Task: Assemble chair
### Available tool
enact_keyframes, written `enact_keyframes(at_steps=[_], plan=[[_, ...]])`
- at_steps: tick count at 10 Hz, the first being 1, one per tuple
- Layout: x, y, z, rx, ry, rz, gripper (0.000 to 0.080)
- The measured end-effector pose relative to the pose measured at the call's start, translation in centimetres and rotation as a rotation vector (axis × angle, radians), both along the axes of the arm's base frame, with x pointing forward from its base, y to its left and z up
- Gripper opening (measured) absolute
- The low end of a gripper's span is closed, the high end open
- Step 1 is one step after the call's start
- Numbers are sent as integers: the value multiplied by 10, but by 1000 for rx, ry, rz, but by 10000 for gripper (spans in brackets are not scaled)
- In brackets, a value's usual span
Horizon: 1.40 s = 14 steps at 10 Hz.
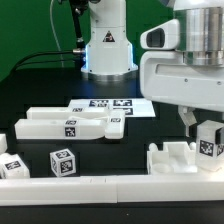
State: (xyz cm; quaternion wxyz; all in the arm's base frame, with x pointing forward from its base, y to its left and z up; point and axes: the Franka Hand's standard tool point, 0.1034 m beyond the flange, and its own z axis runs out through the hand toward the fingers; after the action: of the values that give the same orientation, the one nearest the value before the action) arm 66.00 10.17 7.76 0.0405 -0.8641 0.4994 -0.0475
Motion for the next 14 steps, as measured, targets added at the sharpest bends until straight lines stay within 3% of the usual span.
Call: enact_keyframes(at_steps=[2, 4, 5, 6, 7, 8, 11, 14], plan=[[-4, -2, 0, 45, 14, -258, 284], [-4, -2, -1, 48, 17, -306, 291], [-4, -2, -1, 38, 16, -233, 291], [-4, 2, 1, 20, 14, -69, 478], [-4, 8, 1, 1, 7, 112, 478], [-5, 10, 1, -8, 3, 234, 606], [-5, 7, 0, -30, 2, 363, 647], [-3, 12, 2, -112, -18, 846, 649]])
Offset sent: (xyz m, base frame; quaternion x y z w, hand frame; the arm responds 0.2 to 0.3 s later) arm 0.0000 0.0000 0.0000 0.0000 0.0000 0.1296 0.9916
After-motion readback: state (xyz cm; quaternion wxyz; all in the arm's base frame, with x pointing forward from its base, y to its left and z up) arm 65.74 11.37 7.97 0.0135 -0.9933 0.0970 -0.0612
